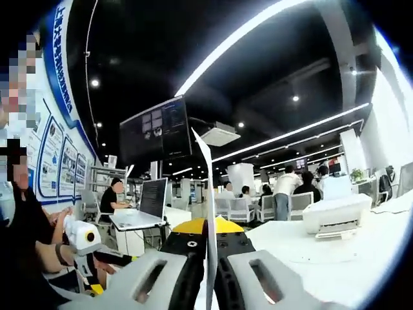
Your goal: Organize the stack of printing papers by aligning and flattening the scattered papers on the table
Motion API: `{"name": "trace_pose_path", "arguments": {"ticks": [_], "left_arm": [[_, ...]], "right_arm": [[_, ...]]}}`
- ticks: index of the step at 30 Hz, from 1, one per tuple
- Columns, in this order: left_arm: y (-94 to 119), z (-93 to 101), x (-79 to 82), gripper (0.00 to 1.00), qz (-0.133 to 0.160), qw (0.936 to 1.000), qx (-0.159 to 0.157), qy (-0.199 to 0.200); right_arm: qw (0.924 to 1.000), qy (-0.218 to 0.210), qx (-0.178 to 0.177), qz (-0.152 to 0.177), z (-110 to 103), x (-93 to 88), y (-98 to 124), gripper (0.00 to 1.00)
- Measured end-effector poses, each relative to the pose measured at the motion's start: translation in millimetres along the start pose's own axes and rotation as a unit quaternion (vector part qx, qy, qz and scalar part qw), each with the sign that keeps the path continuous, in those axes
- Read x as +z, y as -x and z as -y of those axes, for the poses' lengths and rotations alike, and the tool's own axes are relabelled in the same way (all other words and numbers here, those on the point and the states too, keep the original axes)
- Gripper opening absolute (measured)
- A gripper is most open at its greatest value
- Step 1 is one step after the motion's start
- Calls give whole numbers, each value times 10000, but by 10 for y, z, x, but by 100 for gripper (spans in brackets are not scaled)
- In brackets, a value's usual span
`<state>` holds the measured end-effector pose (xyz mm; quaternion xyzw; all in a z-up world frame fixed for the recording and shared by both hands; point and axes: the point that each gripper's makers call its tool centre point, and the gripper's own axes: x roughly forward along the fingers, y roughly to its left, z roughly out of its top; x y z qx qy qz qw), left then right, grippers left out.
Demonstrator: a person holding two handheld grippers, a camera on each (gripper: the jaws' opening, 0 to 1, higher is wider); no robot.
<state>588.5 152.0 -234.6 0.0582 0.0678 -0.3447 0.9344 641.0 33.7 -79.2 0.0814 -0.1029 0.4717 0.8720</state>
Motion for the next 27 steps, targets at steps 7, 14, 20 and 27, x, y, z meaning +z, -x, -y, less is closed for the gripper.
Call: {"name": "trace_pose_path", "arguments": {"ticks": [7,14,20,27], "left_arm": [[1,10,0,97,3,10000,-5,-4],[5,14,7,97,23,10000,-14,6],[-2,27,0,97,14,10000,-30,3],[6,7,3,97,20,10000,-3,0]], "right_arm": [[10000,-22,58,65,-49,47,9,0],[9998,-6,177,104,-129,85,4,0],[9998,39,199,85,-136,89,-5,0],[9995,89,297,95,-232,134,-3,0]]}}
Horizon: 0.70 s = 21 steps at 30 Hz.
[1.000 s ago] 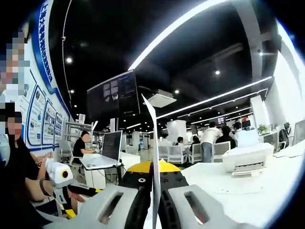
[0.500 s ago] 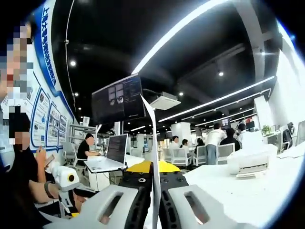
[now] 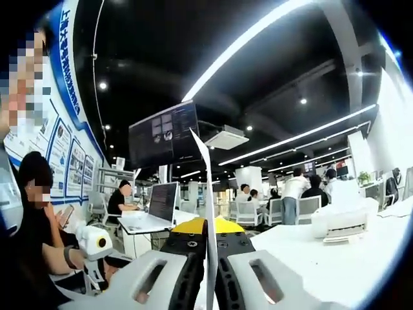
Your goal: Organize the stack of printing papers by aligning and flattening the scattered papers on the table
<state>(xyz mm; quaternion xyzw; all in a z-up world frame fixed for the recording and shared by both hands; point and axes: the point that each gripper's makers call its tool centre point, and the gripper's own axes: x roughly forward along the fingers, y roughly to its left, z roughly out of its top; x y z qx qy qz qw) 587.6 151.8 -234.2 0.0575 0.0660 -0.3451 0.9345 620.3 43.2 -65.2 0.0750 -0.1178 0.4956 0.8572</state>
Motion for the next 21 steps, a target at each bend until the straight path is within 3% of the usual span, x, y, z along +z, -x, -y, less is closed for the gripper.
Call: {"name": "trace_pose_path", "arguments": {"ticks": [9,21], "left_arm": [[14,-15,52,97,124,9999,55,-7],[9,9,41,97,92,9999,-13,64]], "right_arm": [[9984,565,4,-64,-188,77,-33,0],[9975,687,177,-47,-373,134,-45,0]]}}
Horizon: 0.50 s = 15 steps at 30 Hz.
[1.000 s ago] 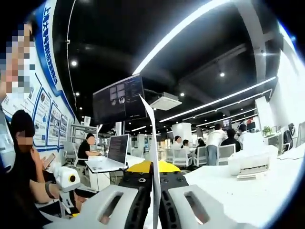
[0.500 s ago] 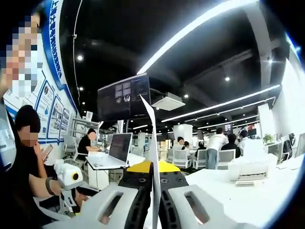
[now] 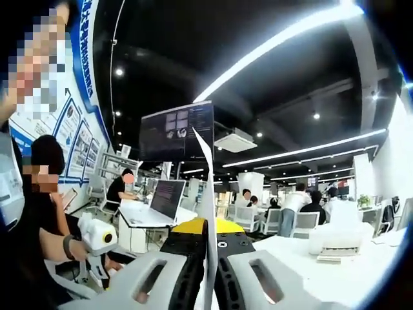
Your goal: Organize the stack of printing papers by aligning and flattening the scattered papers on the table
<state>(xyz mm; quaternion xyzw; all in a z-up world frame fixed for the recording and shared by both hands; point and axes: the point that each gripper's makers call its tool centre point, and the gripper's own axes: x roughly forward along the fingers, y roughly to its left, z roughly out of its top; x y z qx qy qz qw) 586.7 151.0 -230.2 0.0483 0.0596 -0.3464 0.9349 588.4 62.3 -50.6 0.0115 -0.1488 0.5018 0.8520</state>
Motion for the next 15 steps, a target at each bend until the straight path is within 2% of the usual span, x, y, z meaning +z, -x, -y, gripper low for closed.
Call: {"name": "trace_pose_path", "arguments": {"ticks": [15], "left_arm": [[6,-8,19,97,34,10000,16,-14]], "right_arm": [[9998,150,105,120,-106,93,3,0]]}}
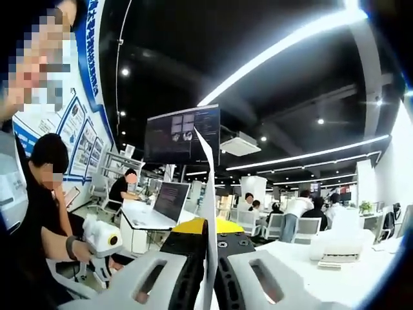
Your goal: Organize the stack of printing papers by aligning and flattening the scattered papers on the table
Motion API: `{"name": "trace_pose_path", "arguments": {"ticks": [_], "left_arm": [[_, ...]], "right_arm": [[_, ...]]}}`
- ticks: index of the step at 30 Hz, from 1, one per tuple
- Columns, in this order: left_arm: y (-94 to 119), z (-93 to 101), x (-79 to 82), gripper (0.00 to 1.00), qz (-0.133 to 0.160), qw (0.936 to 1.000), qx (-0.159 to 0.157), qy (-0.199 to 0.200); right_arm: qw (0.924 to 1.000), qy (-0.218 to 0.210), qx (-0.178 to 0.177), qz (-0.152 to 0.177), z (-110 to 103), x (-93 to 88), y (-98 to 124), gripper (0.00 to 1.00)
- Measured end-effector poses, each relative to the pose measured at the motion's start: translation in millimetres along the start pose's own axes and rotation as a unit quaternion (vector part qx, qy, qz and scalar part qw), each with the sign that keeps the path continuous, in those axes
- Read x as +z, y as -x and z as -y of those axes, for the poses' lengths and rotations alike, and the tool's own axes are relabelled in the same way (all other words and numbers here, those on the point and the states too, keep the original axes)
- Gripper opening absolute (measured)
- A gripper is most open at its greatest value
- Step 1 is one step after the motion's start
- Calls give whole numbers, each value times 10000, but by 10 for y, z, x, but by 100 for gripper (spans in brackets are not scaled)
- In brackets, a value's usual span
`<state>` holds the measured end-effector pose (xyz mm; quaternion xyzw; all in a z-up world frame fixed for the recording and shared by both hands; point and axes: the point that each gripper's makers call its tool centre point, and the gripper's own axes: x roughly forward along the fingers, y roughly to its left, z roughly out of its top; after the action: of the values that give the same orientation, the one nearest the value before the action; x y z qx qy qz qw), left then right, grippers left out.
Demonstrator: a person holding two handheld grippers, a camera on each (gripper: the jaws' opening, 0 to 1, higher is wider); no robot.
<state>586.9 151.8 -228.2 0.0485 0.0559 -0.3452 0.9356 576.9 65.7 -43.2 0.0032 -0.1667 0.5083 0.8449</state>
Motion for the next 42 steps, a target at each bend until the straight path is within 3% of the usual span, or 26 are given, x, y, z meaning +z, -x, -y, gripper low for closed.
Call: {"name": "trace_pose_path", "arguments": {"ticks": [9,38,42], "left_arm": [[3,-2,-3,97,-1,10000,2,-5],[23,-37,33,97,101,9999,59,17],[19,-12,44,97,149,9999,9,54]], "right_arm": [[9997,1,185,137,-85,26,-13,0],[9985,-1,520,145,-309,5,-100,0],[9977,-179,624,171,-314,-8,-101,0]]}}
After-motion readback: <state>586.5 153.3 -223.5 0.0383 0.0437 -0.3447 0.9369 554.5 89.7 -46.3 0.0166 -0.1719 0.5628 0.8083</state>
